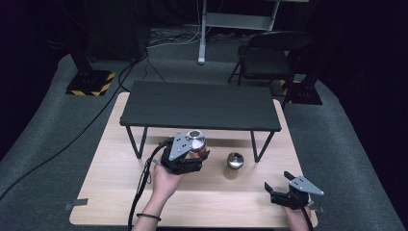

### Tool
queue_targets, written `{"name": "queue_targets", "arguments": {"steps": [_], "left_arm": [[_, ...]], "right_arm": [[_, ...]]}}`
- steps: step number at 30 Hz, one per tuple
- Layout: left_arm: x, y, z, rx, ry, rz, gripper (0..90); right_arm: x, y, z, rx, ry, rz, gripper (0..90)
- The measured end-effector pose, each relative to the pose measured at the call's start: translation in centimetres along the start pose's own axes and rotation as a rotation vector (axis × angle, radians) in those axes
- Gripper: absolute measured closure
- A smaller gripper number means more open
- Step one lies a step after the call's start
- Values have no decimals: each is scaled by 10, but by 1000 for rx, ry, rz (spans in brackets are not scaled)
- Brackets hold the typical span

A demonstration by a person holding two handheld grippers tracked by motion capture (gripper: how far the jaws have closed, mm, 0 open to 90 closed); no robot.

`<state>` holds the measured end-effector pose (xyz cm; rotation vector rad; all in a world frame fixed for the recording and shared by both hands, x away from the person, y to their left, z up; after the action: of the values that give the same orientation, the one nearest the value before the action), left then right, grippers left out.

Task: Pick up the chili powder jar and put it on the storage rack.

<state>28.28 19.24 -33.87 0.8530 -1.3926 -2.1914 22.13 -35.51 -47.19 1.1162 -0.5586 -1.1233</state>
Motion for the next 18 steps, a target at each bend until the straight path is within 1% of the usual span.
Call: {"name": "queue_targets", "arguments": {"steps": [4, 6, 7, 8, 11, 12, 14, 15, 17, 18], "left_arm": [[-5, 10, 1, -5, 15, -9, 320], [-10, 19, 0, -12, 29, -5, 320], [-10, 19, 0, -12, 29, -5, 320], [-14, 24, 0, -13, 36, 1, 320], [-18, 29, 0, -14, 44, 3, 320], [-22, 33, 0, -14, 49, 11, 320], [-24, 35, 1, -12, 51, 17, 320], [-28, 39, 1, -8, 56, 24, 320], [-31, 45, 1, -12, 68, 18, 320], [-31, 45, 1, -12, 68, 18, 320]], "right_arm": [[0, 0, 0, 0, 1, 0, 48], [0, 0, 0, 1, 3, -1, 48], [0, 0, 0, 1, 3, -1, 48], [0, 0, 0, 0, 4, -1, 48], [0, 0, 0, 0, 4, -1, 48], [0, 0, 0, 1, 3, -2, 48], [0, 0, 0, 1, 3, -2, 48], [0, 0, 0, 1, 3, -2, 48], [0, 0, 0, 1, 3, -3, 48], [0, 0, 0, 1, 3, -3, 48]]}}
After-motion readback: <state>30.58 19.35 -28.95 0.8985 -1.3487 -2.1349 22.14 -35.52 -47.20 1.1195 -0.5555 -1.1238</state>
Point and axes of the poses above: each handheld gripper's, and its own axes: z roughly backward along the jaws, y roughly out of its top, x roughly to its right, the point moved 1 cm from there along -z, roughly forward along the jaws, and after that the axes turned 12 degrees about -z, right-handed, at the moved point
